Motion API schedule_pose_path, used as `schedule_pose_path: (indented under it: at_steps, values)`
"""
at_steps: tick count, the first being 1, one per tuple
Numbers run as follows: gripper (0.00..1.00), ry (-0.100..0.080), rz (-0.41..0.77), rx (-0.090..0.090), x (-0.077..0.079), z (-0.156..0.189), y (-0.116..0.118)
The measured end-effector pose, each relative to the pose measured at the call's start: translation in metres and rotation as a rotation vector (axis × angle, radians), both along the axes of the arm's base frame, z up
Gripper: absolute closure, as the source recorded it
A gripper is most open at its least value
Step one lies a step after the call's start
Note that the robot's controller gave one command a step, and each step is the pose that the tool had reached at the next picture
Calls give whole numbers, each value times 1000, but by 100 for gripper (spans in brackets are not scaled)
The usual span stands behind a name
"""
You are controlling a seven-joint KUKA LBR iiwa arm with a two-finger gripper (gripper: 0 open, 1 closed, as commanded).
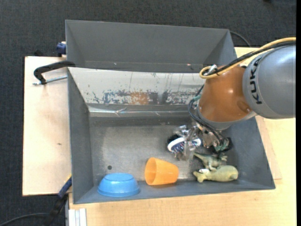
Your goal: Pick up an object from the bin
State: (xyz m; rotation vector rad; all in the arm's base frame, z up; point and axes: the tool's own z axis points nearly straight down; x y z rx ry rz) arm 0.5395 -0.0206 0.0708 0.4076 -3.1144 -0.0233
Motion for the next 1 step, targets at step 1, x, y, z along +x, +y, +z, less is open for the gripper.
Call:
schedule_pose_path:
  at_steps: [1]
  values:
    - [100, -18, 33, -15, 35, 223, -18]
